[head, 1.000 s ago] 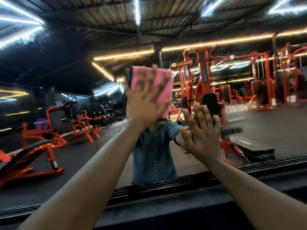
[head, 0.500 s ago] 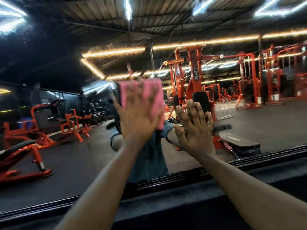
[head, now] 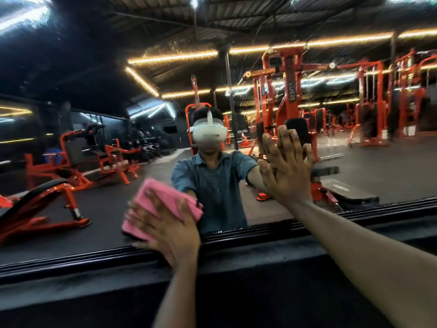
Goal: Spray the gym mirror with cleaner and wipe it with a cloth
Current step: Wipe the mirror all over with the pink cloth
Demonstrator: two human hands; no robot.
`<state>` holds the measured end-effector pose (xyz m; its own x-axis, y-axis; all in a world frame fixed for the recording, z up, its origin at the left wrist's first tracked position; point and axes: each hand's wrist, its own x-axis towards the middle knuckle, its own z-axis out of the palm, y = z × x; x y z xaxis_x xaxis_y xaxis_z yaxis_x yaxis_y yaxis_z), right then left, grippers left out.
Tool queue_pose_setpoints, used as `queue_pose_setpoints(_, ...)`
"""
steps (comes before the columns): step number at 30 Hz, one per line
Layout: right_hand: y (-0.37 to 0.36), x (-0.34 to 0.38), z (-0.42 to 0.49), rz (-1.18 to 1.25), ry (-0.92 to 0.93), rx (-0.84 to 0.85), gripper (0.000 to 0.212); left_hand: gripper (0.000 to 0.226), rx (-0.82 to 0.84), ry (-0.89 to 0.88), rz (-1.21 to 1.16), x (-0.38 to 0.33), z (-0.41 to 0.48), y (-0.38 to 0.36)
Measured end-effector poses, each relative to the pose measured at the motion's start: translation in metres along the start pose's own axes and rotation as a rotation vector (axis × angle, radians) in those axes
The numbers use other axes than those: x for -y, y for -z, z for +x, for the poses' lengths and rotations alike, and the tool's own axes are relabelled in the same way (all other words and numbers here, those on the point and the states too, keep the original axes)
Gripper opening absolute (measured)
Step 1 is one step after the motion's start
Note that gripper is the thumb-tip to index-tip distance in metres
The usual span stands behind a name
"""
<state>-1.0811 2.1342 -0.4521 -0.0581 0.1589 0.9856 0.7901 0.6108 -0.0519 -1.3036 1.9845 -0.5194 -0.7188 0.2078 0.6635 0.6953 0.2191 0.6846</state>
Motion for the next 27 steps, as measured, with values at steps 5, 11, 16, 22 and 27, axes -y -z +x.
queue_pose_setpoints(5, -0.002, 0.001, 0.001, -0.024, -0.009, 0.000, 0.063, 0.090, 0.172, 0.334, -0.162, -0.033, -0.031, -0.024)
queue_pose_setpoints(11, -0.002, 0.000, 0.000, -0.030, -0.009, -0.004, 0.064, 0.104, 0.460, -0.051, 0.056, -0.037, -0.063, -0.030)
queue_pose_setpoints(16, -0.002, -0.002, 0.002, -0.023, -0.005, -0.005, 0.064, 0.095, 0.431, -0.216, 0.170, 0.032, -0.010, 0.007)
queue_pose_setpoints(22, -0.007, -0.005, 0.001, -0.027, -0.008, -0.012, 0.064, 0.101, 0.131, 0.068, 0.058, 0.072, 0.066, 0.048)
queue_pose_setpoints(27, -0.006, -0.004, 0.002, -0.028, -0.012, -0.017, 0.064, 0.115, 0.202, 0.186, -0.036, -0.012, -0.012, -0.008)
